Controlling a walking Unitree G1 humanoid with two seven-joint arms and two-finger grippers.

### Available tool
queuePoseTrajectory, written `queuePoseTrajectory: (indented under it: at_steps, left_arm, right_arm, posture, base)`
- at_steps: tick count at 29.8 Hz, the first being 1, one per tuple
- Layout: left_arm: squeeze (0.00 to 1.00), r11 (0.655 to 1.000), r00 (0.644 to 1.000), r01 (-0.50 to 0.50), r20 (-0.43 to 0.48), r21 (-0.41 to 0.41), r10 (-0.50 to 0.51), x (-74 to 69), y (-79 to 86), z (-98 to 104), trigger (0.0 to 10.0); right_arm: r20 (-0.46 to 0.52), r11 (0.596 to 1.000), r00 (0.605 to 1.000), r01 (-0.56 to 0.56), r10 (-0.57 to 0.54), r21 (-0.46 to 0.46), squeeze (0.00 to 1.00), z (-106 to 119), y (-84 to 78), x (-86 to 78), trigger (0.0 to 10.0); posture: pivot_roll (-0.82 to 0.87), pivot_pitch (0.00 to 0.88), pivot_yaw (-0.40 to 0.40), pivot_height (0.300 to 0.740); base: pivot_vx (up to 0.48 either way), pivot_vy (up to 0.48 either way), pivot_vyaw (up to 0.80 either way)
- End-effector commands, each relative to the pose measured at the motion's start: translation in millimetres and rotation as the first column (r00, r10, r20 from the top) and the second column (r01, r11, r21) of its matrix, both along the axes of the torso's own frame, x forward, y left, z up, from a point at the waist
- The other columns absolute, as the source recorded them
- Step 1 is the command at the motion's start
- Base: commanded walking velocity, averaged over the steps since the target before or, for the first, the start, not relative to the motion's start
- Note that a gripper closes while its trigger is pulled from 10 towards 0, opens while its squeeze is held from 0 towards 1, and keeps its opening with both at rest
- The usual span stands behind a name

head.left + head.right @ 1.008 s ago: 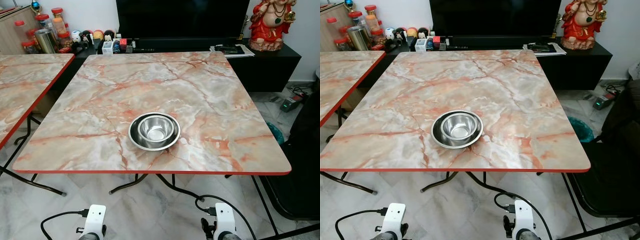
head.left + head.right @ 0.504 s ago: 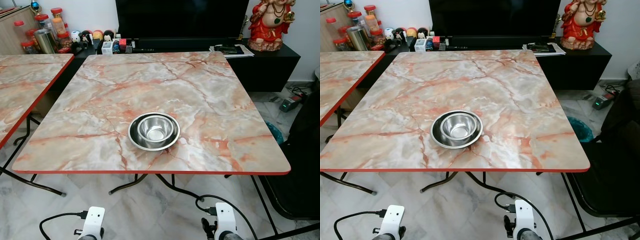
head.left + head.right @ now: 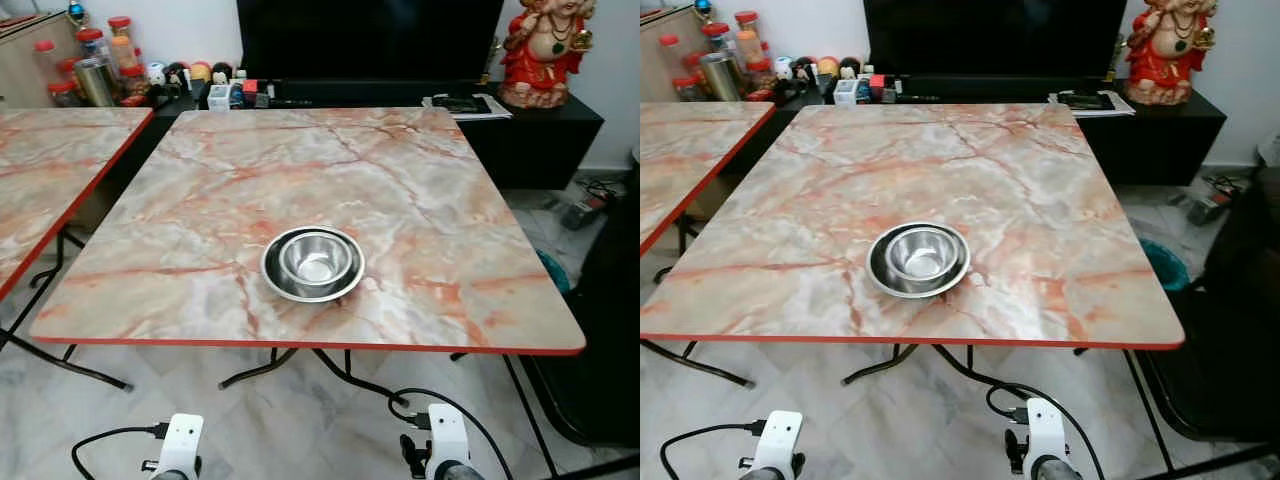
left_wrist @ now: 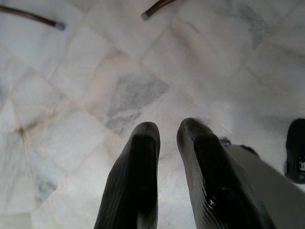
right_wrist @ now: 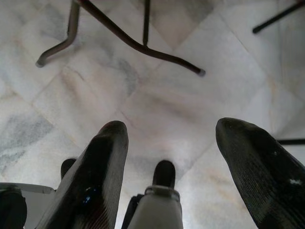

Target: Setting the table

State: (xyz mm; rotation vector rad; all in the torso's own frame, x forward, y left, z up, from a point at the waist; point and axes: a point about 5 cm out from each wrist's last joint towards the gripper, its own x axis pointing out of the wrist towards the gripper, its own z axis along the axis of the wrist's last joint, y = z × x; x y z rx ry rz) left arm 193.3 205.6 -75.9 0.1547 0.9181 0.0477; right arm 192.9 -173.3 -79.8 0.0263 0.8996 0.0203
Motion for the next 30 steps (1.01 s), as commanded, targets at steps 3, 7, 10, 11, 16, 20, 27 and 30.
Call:
queuePoseTrajectory:
  at_steps: [3,7,10,11,16,20,27,30]
  left_arm:
    - [0.00,1.000,1.000,-0.016,-0.018,0.012,0.016,-3.1,6.4,-0.7,10.0]
    - [0.00,1.000,1.000,-0.024,-0.019,0.011,0.025,-4.4,7.3,-1.2,10.0]
    - [0.00,1.000,0.999,-0.027,-0.021,0.012,0.027,-5.0,7.8,-1.4,10.0]
    - [0.00,1.000,0.999,-0.026,-0.022,0.014,0.027,-5.1,8.1,-1.4,10.0]
    - [0.00,1.000,0.999,-0.022,-0.024,0.016,0.023,-5.4,8.9,-1.4,10.0]
    - [0.00,1.000,1.000,-0.017,-0.024,0.017,0.017,-5.2,8.3,-1.4,10.0]
    - [0.00,1.000,1.000,-0.005,-0.023,0.015,0.005,-3.5,5.2,-1.2,10.0]
    - [0.00,1.000,1.000,0.003,-0.027,0.017,-0.003,-3.8,4.3,-1.6,10.0]
  right_arm:
    - [0.003,1.000,1.000,0.004,-0.004,0.008,0.00,1.2,2.8,3.1,10.0]
    - [0.002,1.000,1.000,0.007,-0.007,0.011,0.00,0.7,3.5,2.2,10.0]
    - [0.000,1.000,1.000,0.007,-0.007,0.013,0.00,0.3,4.6,1.5,10.0]
    - [-0.001,1.000,1.000,0.008,-0.008,0.015,0.00,0.0,5.3,1.2,10.0]
    - [-0.003,1.000,1.000,0.012,-0.012,0.020,0.00,-0.4,6.9,0.6,10.0]
    - [-0.003,1.000,1.000,0.014,-0.014,0.021,0.00,-0.5,6.8,0.4,10.0]
    - [0.002,1.000,1.000,0.020,-0.020,0.020,0.00,0.4,4.9,1.9,10.0]
    - [0.003,1.000,1.000,0.019,-0.019,0.020,0.00,0.5,5.2,2.0,10.0]
  posture:
    - [-0.04,0.000,0.006,0.728]
    - [-0.04,0.000,0.006,0.728]
    - [-0.04,0.000,0.007,0.728]
    - [-0.03,0.000,0.008,0.728]
    - [-0.03,0.000,0.015,0.728]
    - [-0.04,0.000,0.014,0.728]
    - [-0.04,0.000,0.017,0.728]
    - [-0.04,0.000,0.017,0.728]
  base:
    - [0.000,0.315,0.00]
    - [0.000,0.312,0.00]
    - [0.000,0.311,0.00]
    - [0.000,0.311,0.00]
    - [0.000,0.312,0.00]
    - [0.000,0.312,0.00]
    - [0.000,0.312,0.00]
    - [0.000,0.311,0.00]
